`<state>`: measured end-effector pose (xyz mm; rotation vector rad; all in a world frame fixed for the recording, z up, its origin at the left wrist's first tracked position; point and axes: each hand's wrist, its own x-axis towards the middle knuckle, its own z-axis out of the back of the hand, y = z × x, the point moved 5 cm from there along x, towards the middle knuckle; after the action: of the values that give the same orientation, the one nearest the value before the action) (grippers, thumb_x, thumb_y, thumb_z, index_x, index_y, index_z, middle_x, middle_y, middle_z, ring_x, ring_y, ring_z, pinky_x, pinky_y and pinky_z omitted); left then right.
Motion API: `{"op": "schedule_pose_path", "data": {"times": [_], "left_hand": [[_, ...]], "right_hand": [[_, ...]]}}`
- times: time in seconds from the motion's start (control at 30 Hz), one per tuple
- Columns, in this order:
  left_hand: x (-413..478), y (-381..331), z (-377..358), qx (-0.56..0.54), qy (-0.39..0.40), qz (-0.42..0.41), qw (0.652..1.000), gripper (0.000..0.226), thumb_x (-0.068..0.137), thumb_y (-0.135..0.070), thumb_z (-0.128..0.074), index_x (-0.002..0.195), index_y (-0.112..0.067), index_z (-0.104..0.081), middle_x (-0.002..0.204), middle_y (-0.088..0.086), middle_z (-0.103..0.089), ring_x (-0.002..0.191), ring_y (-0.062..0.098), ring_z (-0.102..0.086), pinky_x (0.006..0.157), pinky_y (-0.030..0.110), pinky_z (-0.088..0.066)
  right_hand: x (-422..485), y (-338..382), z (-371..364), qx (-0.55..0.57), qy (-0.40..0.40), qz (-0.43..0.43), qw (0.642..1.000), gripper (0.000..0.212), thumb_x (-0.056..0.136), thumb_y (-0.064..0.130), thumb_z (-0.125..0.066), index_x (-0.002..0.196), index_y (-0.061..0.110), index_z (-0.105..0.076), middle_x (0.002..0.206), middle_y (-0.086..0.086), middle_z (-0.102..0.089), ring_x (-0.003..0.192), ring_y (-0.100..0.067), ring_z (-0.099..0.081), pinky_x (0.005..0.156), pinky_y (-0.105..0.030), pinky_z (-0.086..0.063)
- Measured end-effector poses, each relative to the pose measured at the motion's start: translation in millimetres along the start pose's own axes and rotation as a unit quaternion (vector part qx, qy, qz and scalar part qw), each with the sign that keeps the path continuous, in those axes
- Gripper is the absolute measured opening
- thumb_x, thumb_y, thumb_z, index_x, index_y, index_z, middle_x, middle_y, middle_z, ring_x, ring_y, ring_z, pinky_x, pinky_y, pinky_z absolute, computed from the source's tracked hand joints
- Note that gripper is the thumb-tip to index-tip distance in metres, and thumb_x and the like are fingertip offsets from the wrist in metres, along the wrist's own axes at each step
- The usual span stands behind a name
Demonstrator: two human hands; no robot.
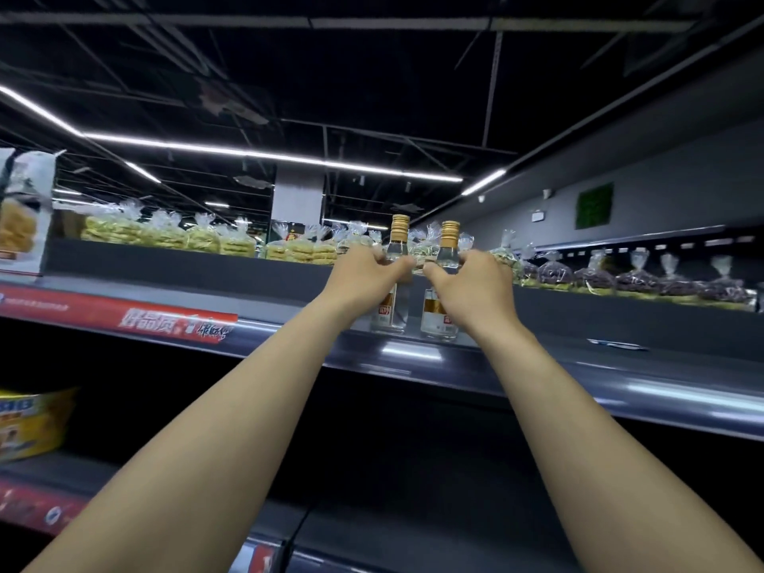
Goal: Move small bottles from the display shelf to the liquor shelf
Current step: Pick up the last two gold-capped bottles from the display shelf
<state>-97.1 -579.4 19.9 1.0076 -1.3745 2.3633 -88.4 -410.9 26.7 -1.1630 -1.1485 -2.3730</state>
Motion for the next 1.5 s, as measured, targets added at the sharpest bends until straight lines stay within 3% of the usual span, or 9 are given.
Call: {"op": "schedule_pose_path", "data": {"times": [0.1,0.37,0.67,0.8,0.9,1.1,1.27,1.37,1.5], "left_hand": [[1.2,4.5,0.4,-0.030,-0.010,0.008,0.999,0.050,0.088,-0.053,-0.070,0.094,-0.004,-0.078,0.085,-0.001,-0.080,0.087,0.025,-0.075,0.084,0.045,-0.060],[-2.0,-16.1,-5.0,-0.045,-0.022,-0.056,0.997,0.034,0.082,-0.054,-0.077,0.084,-0.020,-0.083,0.080,0.003,-0.079,0.085,0.022,-0.075,0.082,0.047,-0.060],[-53.5,-118.1,-42.0,-0.091,-0.021,-0.156,0.983,0.037,0.082,-0.056,-0.076,0.085,-0.020,-0.082,0.074,-0.008,-0.076,0.072,0.009,-0.072,0.070,0.032,-0.060],[-114.2,-167.6,-92.4,-0.123,0.026,-0.189,0.974,0.036,0.082,-0.055,-0.076,0.082,-0.020,-0.082,0.068,-0.009,-0.074,0.063,0.008,-0.070,0.060,0.028,-0.057],[-173.7,-199.1,-144.8,-0.172,0.054,-0.172,0.968,0.029,0.079,-0.050,-0.081,0.089,-0.023,-0.084,0.074,-0.013,-0.075,0.069,0.001,-0.070,0.066,0.026,-0.057],[-325.6,-271.6,-261.4,-0.294,0.157,-0.133,0.933,0.014,0.078,-0.035,-0.086,0.089,-0.027,-0.083,0.077,-0.018,-0.078,0.076,-0.004,-0.073,0.073,0.035,-0.062],[-437.9,-335.5,-345.2,-0.364,0.249,-0.102,0.892,0.011,0.080,-0.029,-0.085,0.080,-0.038,-0.078,0.078,-0.021,-0.077,0.079,-0.001,-0.074,0.077,0.035,-0.062],[-494.2,-373.7,-387.0,-0.381,0.289,-0.090,0.874,0.007,0.081,-0.030,-0.085,0.080,-0.034,-0.079,0.075,-0.020,-0.077,0.076,0.002,-0.075,0.072,0.036,-0.061],[-560.0,-421.9,-449.5,-0.381,0.357,-0.077,0.850,0.010,0.080,-0.036,-0.083,0.085,-0.027,-0.081,0.077,-0.017,-0.078,0.074,-0.001,-0.073,0.073,0.037,-0.062]], "right_hand": [[-0.2,-5.6,1.7,0.054,-0.017,-0.030,0.998,0.019,0.091,0.031,-0.075,0.081,0.023,-0.062,0.066,0.007,-0.061,0.058,-0.008,-0.057,0.052,-0.024,-0.045],[-4.5,5.4,26.0,0.069,-0.087,-0.036,0.993,0.036,0.082,0.038,-0.082,0.070,0.005,-0.073,0.068,-0.010,-0.074,0.059,-0.024,-0.061,0.057,-0.033,-0.051],[-43.1,-0.6,148.7,-0.001,-0.163,0.004,0.987,0.036,0.077,0.049,-0.080,0.077,0.013,-0.077,0.070,0.002,-0.076,0.080,-0.026,-0.073,0.073,-0.048,-0.061],[-95.0,-31.7,225.1,-0.029,-0.187,-0.015,0.982,0.026,0.078,0.047,-0.080,0.078,0.021,-0.078,0.070,0.010,-0.076,0.081,-0.021,-0.074,0.075,-0.046,-0.061],[-149.3,-65.0,289.9,-0.065,-0.205,-0.041,0.976,0.016,0.080,0.038,-0.081,0.077,0.022,-0.077,0.069,0.011,-0.076,0.072,-0.010,-0.073,0.071,-0.041,-0.060],[-272.8,-139.9,426.7,-0.129,-0.216,-0.123,0.960,0.005,0.081,0.033,-0.080,0.082,0.028,-0.080,0.072,0.012,-0.077,0.075,-0.015,-0.075,0.071,-0.044,-0.060],[-367.9,-175.9,534.3,-0.194,-0.256,-0.189,0.928,0.036,0.082,0.039,-0.082,0.111,0.019,-0.080,0.082,0.017,-0.076,0.079,0.000,-0.070,0.076,-0.027,-0.059],[-418.0,-189.3,594.1,-0.214,-0.292,-0.219,0.906,0.020,0.083,0.031,-0.083,0.099,0.020,-0.081,0.061,0.021,-0.066,0.067,-0.004,-0.067,0.074,-0.033,-0.059],[-476.0,-216.3,664.8,-0.235,-0.320,-0.258,0.881,0.007,0.083,0.031,-0.081,0.082,0.025,-0.079,0.068,0.009,-0.074,0.068,-0.010,-0.071,0.068,-0.040,-0.058]]}}
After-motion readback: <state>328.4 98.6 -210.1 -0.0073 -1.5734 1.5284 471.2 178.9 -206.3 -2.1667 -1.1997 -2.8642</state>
